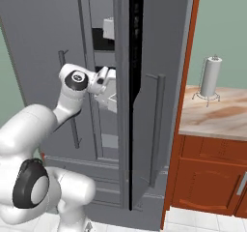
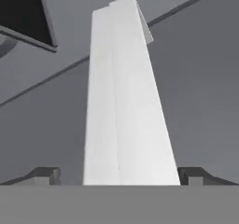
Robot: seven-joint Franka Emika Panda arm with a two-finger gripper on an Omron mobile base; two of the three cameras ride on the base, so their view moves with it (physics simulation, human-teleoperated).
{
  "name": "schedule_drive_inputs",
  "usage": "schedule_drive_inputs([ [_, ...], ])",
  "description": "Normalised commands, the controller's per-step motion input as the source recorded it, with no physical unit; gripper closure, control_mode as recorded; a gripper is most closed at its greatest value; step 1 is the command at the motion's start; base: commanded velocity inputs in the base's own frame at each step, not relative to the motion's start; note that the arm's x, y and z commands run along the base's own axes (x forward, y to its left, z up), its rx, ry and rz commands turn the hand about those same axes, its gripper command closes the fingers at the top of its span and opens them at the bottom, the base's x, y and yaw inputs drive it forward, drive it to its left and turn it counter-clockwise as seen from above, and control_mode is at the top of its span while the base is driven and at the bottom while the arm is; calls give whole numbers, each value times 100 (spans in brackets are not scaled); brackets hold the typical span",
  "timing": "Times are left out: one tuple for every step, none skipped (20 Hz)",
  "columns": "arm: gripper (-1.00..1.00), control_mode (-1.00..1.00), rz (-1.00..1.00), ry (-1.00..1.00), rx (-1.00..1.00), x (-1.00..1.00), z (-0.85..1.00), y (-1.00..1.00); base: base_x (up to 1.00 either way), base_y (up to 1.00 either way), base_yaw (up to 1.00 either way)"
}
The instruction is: Open the fridge, remove the pear, eggplant, and steak, and place them on any counter.
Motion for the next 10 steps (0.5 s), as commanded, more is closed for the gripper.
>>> schedule_drive_inputs([
  [-100,-100,-20,0,-9,-56,-29,-100,0,0,0],
  [-100,-100,-19,-2,-7,-62,-24,-100,0,0,0],
  [-100,-100,-19,-1,-4,-61,-20,-100,0,0,0],
  [-100,-100,-19,0,-1,-63,-11,-100,0,0,0],
  [-100,-100,-18,-2,0,-65,0,-100,0,0,0],
  [-100,-100,-17,0,1,-68,0,-100,0,0,0],
  [-100,-100,-15,0,5,-61,3,-100,0,0,0],
  [-100,-100,-12,0,8,-51,13,-100,0,0,0],
  [-100,-100,-8,0,6,-46,16,-100,0,0,0],
  [-100,-100,-5,0,5,-40,24,-100,0,0,0],
])
